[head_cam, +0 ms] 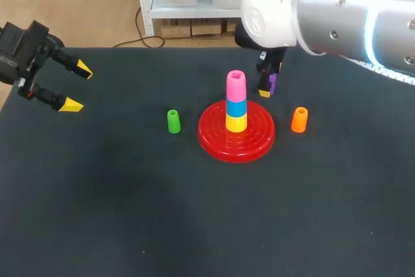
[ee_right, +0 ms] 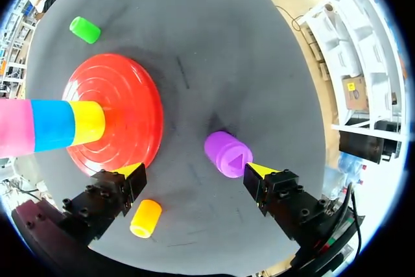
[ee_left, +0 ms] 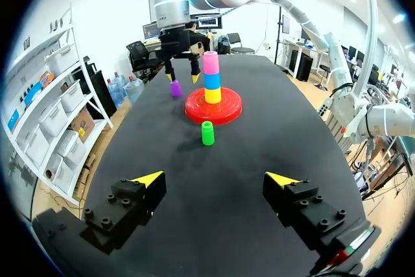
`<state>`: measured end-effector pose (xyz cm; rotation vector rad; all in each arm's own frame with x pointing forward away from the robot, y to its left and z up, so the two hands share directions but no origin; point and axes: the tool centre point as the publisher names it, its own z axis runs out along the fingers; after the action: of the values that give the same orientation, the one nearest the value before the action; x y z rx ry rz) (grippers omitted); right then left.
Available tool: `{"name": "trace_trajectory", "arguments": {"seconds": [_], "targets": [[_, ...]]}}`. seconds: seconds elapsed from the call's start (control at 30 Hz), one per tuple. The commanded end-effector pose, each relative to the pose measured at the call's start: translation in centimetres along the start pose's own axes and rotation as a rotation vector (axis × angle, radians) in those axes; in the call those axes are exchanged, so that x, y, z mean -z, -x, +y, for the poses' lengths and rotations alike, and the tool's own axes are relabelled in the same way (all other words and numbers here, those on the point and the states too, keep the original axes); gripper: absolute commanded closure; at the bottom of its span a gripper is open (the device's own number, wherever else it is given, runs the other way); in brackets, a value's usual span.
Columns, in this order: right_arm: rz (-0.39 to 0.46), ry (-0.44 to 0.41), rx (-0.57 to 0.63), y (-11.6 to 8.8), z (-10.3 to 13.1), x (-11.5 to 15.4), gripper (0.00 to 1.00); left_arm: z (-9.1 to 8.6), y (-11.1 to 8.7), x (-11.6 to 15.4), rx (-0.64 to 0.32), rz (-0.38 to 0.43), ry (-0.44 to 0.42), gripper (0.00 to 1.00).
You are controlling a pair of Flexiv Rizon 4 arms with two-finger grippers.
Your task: Pick up and stack the cylinders on the red base in this order: pink,purple,orange,green
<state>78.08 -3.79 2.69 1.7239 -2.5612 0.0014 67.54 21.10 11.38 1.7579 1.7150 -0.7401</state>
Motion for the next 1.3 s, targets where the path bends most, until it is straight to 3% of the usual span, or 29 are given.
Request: {"name": "trace_trajectory", "arguments": {"seconds": [0.03, 0.13, 0.63, 1.3], "targets": [[-0.001, -0.005, -0.005, 0.3, -0.3, -0.5, 0.00, -0.1, 0.0, 0.0, -0.001, 0.001, 0.003, 0.00], [-0.046, -0.024, -0.002, 0.3, -0.2, 0.2, 0.00, -0.1, 0.0, 0.0, -0.001, 0.001, 0.003, 0.00], [-0.056, -0.052, -0.009, 0.4, 0.3, 1.2, 0.00, -0.1, 0.0, 0.0, -0.001, 0.001, 0.003, 0.00], [-0.039, -0.024, -0.002, 1.0, -2.7, 1.0, 0.00, -0.1, 0.0, 0.0, -0.001, 0.001, 0.003, 0.00]]}}
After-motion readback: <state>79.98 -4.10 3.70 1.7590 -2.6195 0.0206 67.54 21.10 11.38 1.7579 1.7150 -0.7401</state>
